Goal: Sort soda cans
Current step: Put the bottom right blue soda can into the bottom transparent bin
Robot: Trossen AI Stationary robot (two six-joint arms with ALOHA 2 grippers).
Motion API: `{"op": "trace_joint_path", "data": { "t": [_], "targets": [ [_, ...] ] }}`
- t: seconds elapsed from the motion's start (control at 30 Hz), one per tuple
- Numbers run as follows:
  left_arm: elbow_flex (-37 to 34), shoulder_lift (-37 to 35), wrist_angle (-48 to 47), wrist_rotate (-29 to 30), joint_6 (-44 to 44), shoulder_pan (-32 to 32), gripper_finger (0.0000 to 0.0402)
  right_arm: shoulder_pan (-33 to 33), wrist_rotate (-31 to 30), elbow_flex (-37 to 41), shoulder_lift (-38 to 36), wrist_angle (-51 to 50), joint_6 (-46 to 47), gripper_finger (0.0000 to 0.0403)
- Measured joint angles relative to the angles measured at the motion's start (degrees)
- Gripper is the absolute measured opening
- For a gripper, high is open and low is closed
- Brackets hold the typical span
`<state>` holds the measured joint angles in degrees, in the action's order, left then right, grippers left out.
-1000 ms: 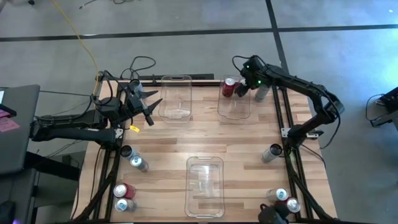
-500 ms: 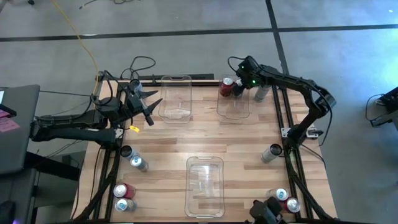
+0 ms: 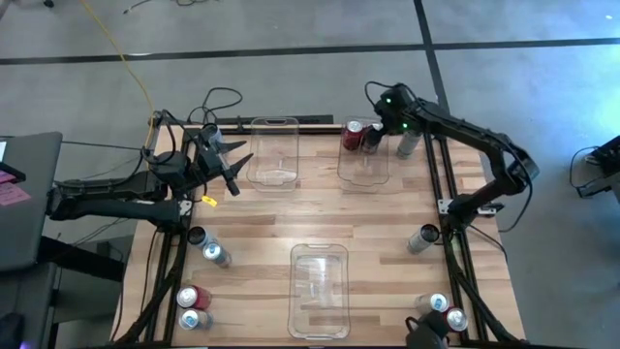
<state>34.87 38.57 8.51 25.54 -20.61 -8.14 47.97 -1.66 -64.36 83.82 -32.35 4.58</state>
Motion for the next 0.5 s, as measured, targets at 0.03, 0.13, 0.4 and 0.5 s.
{"op": "trace_joint_path", "data": {
  "t": [0.03, 0.13, 0.4, 0.5],
  "targets": [
    [0.0, 0.0, 0.0, 0.0, -0.4, 0.0, 0.0164, -0.1, 0.0, 0.0, -0.8, -0.2, 0.2, 0.0391],
    [0.0, 0.0, 1.1, 0.0, -3.1, 0.0, 0.0164, -1.0, -0.3, 0.0, -3.5, -0.3, 1.3, 0.0391],
    [0.0, 0.0, 1.7, 0.0, -4.4, 0.0, 0.0164, -8.0, -0.5, 0.0, -9.9, -0.2, 3.6, 0.0391],
    [0.0, 0.0, 1.7, 0.0, -1.2, 0.0, 0.0164, -11.9, -1.8, 0.0, -11.9, -0.4, 4.5, 0.0391]
  ]
}}
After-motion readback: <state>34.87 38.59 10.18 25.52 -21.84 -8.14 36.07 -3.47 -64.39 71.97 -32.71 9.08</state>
